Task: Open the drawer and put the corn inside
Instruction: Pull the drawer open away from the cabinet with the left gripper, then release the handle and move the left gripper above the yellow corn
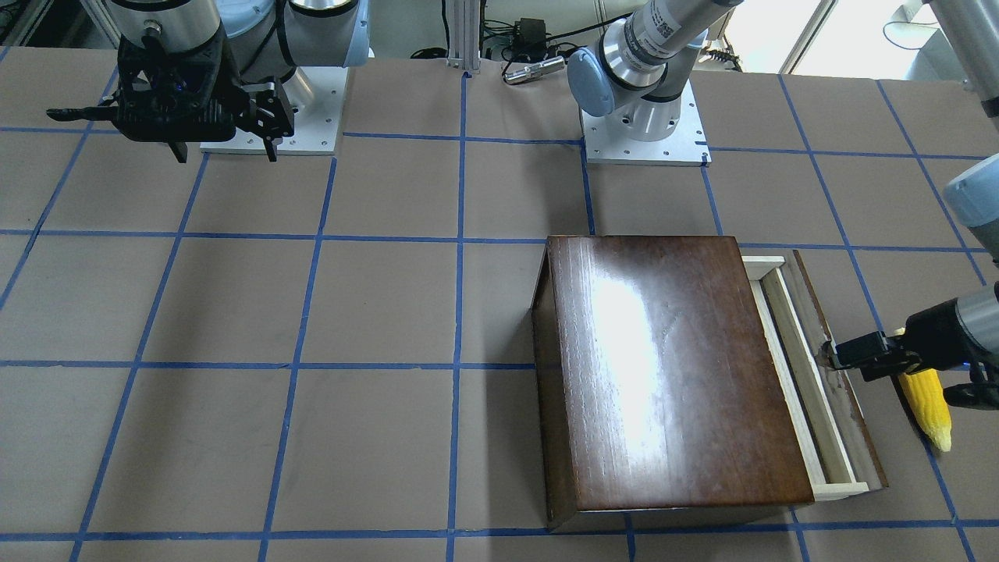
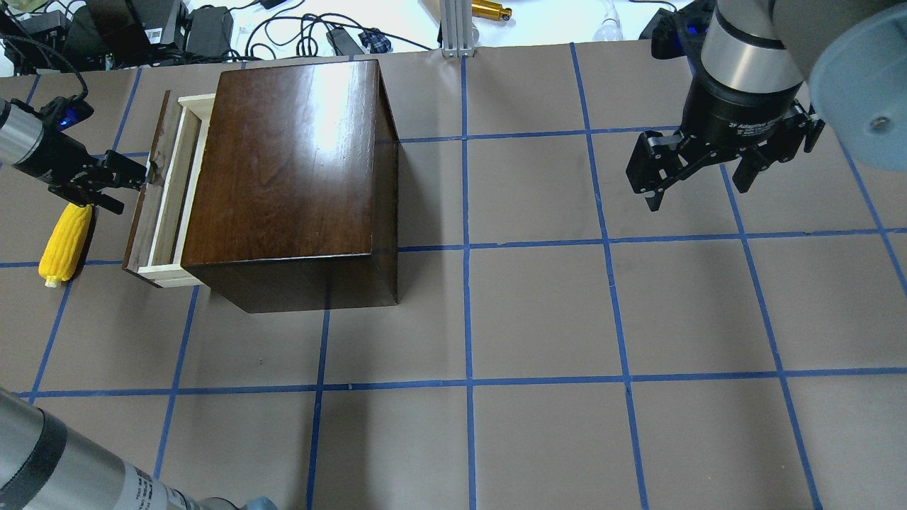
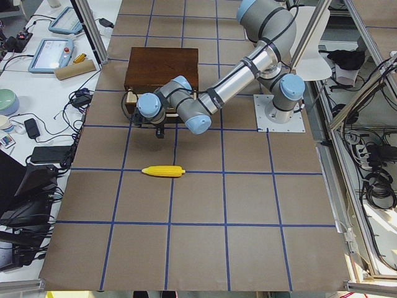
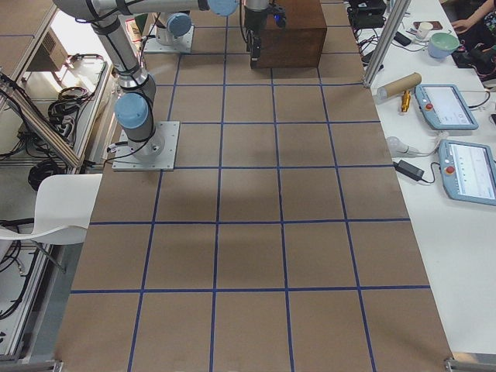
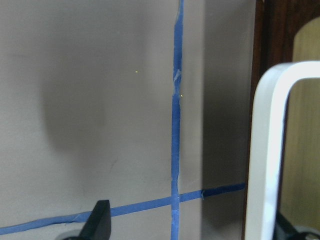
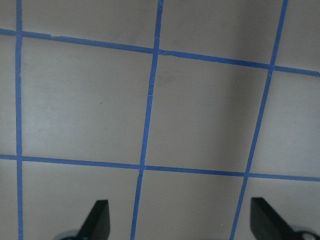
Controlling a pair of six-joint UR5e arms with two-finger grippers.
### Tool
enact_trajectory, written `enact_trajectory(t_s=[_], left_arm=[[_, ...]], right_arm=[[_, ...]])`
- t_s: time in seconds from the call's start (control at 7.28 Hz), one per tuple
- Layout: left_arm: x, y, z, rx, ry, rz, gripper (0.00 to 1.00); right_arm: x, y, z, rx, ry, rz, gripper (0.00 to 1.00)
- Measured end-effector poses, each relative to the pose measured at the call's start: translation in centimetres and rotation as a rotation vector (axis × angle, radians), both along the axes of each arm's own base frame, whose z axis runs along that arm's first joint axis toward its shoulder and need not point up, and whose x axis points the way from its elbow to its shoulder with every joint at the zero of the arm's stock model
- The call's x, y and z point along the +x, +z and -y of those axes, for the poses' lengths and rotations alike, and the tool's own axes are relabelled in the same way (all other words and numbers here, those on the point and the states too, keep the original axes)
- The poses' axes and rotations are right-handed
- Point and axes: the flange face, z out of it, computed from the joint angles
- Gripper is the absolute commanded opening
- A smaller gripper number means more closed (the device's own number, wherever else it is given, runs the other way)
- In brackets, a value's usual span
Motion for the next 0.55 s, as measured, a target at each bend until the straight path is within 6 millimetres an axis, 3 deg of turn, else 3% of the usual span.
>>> enact_trajectory(t_s=[0.55], left_arm=[[3.0,0.0,-1.1,-0.021,-0.012,0.002,1.0]], right_arm=[[0.0,0.0,0.0,0.0,0.0,0.0,1.0]])
